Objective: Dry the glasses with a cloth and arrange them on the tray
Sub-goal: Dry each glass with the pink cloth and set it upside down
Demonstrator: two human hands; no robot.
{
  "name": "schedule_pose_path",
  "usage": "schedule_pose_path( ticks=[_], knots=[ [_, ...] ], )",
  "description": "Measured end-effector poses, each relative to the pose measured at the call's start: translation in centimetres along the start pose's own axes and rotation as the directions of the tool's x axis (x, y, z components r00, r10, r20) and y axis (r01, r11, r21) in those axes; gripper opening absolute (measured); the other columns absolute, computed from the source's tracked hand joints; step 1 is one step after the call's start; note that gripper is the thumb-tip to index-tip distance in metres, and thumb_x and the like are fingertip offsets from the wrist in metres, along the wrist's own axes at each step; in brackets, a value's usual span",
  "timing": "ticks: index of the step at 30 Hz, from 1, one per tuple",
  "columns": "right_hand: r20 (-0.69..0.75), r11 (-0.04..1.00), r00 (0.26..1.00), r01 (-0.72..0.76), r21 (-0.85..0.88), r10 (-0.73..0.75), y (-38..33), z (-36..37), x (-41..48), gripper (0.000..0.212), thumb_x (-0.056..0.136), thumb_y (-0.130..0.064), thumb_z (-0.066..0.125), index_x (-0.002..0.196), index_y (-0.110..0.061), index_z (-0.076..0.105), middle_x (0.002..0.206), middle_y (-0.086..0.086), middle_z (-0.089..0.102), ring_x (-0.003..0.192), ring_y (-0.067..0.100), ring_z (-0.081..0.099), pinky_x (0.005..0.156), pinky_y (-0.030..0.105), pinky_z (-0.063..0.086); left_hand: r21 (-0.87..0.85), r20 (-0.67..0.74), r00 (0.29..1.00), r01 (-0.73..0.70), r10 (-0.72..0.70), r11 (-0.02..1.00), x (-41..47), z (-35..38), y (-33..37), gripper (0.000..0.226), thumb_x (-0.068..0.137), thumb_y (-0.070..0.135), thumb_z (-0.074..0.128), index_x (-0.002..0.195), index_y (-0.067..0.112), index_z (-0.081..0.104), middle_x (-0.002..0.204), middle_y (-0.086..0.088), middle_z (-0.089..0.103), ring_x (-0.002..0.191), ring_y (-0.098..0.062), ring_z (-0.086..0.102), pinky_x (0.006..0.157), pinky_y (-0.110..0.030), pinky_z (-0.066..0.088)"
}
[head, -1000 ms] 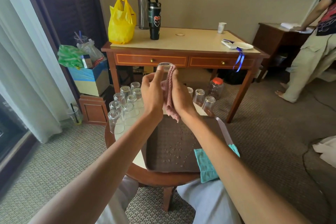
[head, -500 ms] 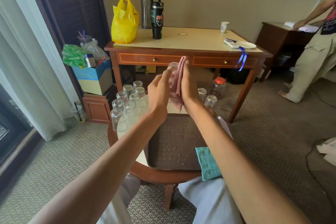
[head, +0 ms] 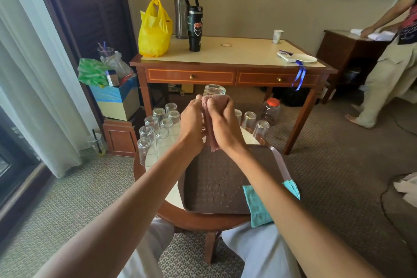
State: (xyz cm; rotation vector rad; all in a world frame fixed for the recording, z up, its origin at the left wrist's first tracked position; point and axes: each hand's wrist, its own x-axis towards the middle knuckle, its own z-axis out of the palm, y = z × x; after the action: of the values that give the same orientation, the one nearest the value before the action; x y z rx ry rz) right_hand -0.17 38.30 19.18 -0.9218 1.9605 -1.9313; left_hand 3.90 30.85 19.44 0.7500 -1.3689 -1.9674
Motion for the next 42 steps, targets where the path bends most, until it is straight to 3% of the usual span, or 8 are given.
schedule_pose_path(
  ticks=[3, 10, 18, 21, 25, 31, 37, 42],
  knots=[
    [-0.084, 0.999, 0.996, -0.041, 0.033, 0.044, -0.5, -0.6, 1.8, 0.035, 0.1, -0.056, 0.043, 0.117, -0.029, 0.058, 0.105, -0.001, 0.07, 0.092, 0.014, 0.072, 0.08, 0.036, 0.061, 0.046, 0.03, 1.0, 0.004, -0.006, 0.999, -0.4, 0.5, -0.1, 0.036, 0.106, 0.042, 0.048, 0.102, 0.017, 0.074, 0.072, 0.004, 0.075, 0.068, -0.01, 0.072, 0.068, -0.031, 0.056],
    [-0.119, 0.934, 0.935, -0.309, 0.181, 0.333, -1.8, -1.0, 1.9, 0.072, 0.103, -0.063, 0.021, 0.094, -0.012, 0.072, 0.071, 0.001, 0.07, 0.055, 0.006, 0.067, 0.044, 0.014, 0.045, 0.047, 0.012, 0.99, -0.141, 0.14, 0.989, -1.0, 1.4, -0.1, 0.027, 0.098, 0.039, 0.064, 0.109, 0.019, 0.078, 0.1, 0.004, 0.079, 0.096, -0.007, 0.074, 0.084, -0.025, 0.056],
    [0.051, 0.976, 0.975, -0.217, -0.024, 0.218, -0.6, -0.5, 0.1, 0.038, 0.105, -0.05, 0.039, 0.121, -0.017, 0.047, 0.099, -0.004, 0.064, 0.087, 0.008, 0.064, 0.063, 0.012, 0.052, -0.074, -0.044, 0.993, -0.114, 0.111, 0.991, 0.5, 0.0, -0.5, 0.027, 0.096, 0.035, 0.066, 0.117, 0.019, 0.073, 0.112, -0.004, 0.076, 0.107, -0.02, 0.072, 0.088, -0.036, 0.061],
    [0.0, 0.98, 0.98, -0.198, 0.005, 0.198, -0.8, -0.7, 1.0, 0.046, 0.099, -0.053, 0.053, 0.126, -0.017, 0.047, 0.11, 0.006, 0.067, 0.093, 0.02, 0.07, 0.081, 0.039, 0.06, -0.055, -0.032, 0.998, -0.053, 0.052, 0.997, 0.3, 0.2, -0.5, 0.026, 0.097, 0.037, 0.06, 0.111, 0.023, 0.077, 0.107, 0.001, 0.077, 0.104, -0.018, 0.071, 0.089, -0.041, 0.058],
    [-0.117, 0.982, 0.976, -0.177, 0.066, 0.184, -1.4, -1.2, 2.1, 0.038, 0.099, -0.062, 0.043, 0.108, -0.029, 0.06, 0.097, -0.002, 0.07, 0.083, 0.013, 0.071, 0.062, 0.024, 0.056, -0.07, 0.101, 0.995, 0.007, 0.0, 0.998, -0.6, 1.3, -0.2, 0.042, 0.093, 0.052, 0.06, 0.121, 0.024, 0.075, 0.114, -0.001, 0.077, 0.103, -0.017, 0.071, 0.08, -0.036, 0.056],
    [-0.088, 0.94, 0.936, -0.341, 0.023, 0.342, -1.1, -1.9, 2.0, 0.074, 0.1, -0.068, 0.018, 0.085, -0.02, 0.072, 0.065, -0.004, 0.072, 0.055, 0.006, 0.069, 0.043, 0.015, 0.047, -0.043, 0.061, 0.996, -0.057, 0.059, 0.997, -0.5, 1.9, -0.3, 0.03, 0.096, 0.038, 0.066, 0.114, 0.017, 0.078, 0.107, -0.003, 0.079, 0.107, -0.017, 0.073, 0.1, -0.038, 0.056],
    [0.113, 0.974, 0.978, -0.19, 0.123, 0.177, 1.8, -0.9, 0.1, 0.05, 0.107, -0.049, 0.032, 0.123, -0.011, 0.06, 0.104, 0.011, 0.072, 0.094, 0.023, 0.072, 0.079, 0.037, 0.059, -0.024, -0.012, 0.999, -0.038, 0.037, 0.999, 0.5, 0.6, -1.0, 0.04, 0.093, 0.049, 0.065, 0.123, 0.023, 0.07, 0.113, -0.003, 0.075, 0.109, -0.019, 0.071, 0.078, -0.032, 0.059],
    [0.002, 0.977, 0.984, -0.18, 0.116, 0.181, 1.2, -1.0, 0.9, 0.041, 0.097, -0.053, 0.055, 0.122, -0.021, 0.051, 0.105, 0.007, 0.069, 0.096, 0.027, 0.07, 0.083, 0.045, 0.06, -0.021, -0.027, 0.996, 0.086, -0.086, 0.996, -0.6, 1.3, -0.4, 0.028, 0.104, 0.04, 0.052, 0.101, 0.022, 0.073, 0.098, 0.0, 0.074, 0.1, -0.019, 0.069, 0.077, -0.032, 0.054]
  ],
)
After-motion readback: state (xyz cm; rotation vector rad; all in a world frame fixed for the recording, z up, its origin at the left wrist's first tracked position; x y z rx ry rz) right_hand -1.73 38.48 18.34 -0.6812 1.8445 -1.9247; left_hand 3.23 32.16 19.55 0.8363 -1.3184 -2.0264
